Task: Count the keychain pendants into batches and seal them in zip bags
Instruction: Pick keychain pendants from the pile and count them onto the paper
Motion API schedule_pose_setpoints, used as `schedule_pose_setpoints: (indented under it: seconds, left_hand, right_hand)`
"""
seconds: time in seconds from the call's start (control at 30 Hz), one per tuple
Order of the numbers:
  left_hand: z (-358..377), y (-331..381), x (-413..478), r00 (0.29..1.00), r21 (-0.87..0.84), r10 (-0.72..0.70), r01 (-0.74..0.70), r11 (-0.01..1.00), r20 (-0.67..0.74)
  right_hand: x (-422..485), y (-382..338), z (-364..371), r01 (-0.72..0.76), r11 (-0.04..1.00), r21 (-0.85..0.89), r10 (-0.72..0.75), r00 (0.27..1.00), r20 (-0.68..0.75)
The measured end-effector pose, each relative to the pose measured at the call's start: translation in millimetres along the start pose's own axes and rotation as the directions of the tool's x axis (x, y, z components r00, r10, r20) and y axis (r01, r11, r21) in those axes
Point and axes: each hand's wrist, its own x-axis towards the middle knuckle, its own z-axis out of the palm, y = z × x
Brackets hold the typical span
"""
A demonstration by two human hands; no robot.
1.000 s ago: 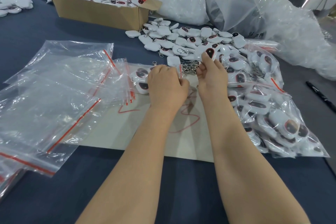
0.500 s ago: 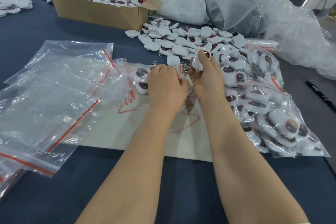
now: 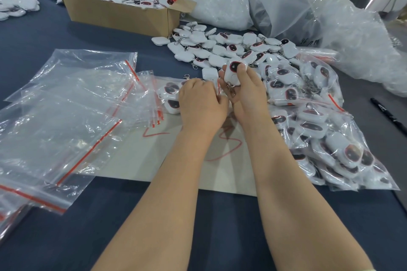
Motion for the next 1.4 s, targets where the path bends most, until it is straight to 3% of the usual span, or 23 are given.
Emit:
schedule_pose_setpoints:
  seconds: [0.4,0.63,0.77,0.93,1.07,1.23,1.3,1.4]
  left_hand:
    - [-1.2,0.6,-0.1,1.000,-0.023,-0.010,0.010,1.000,0.002]
    - [-7.7,3.8,4.8,0.993,-0.244,-0.118,0.114,0.963,-0.001]
    - [-14.9,7.1,6.0,0.966,-0.485,-0.260,0.224,0.846,-0.008]
    - [-19.7,7.4,8.9,0.931,-0.633,-0.361,0.253,0.731,-0.046]
    - [-19.3,10.2,5.6,0.949,-0.622,-0.289,0.154,0.767,-0.122]
    - [-20.5,13.4,3.0,0.966,-0.550,-0.128,-0.017,0.835,-0.224]
    - [-20.5,12.4,3.0,0.959,-0.545,-0.113,-0.048,0.837,-0.258]
    - [-18.5,9.2,3.9,0.951,-0.538,-0.123,-0.051,0.842,-0.282]
  right_hand:
    - [3.8,3.1,-0.5,0.042,0.990,-0.135,-0.032,0.997,0.071]
    - [-0.4,-7.0,8.9,0.111,0.957,-0.268,-0.102,0.994,0.050]
    - [-0.4,-15.9,16.0,0.116,0.748,-0.654,-0.104,0.993,0.058]
    - [-6.7,-33.3,15.1,0.009,0.710,-0.704,0.033,0.998,0.046]
    - [-10.9,-35.3,15.1,0.060,0.633,-0.772,0.106,0.981,0.163]
    - [-9.0,-25.3,18.9,0.031,0.816,-0.578,0.092,0.979,0.181]
    - [-10.1,-21.2,17.8,-0.012,0.881,-0.474,0.163,0.947,0.278]
    - [-9.5,-17.0,13.8,-0.041,0.868,-0.496,0.250,0.897,0.364]
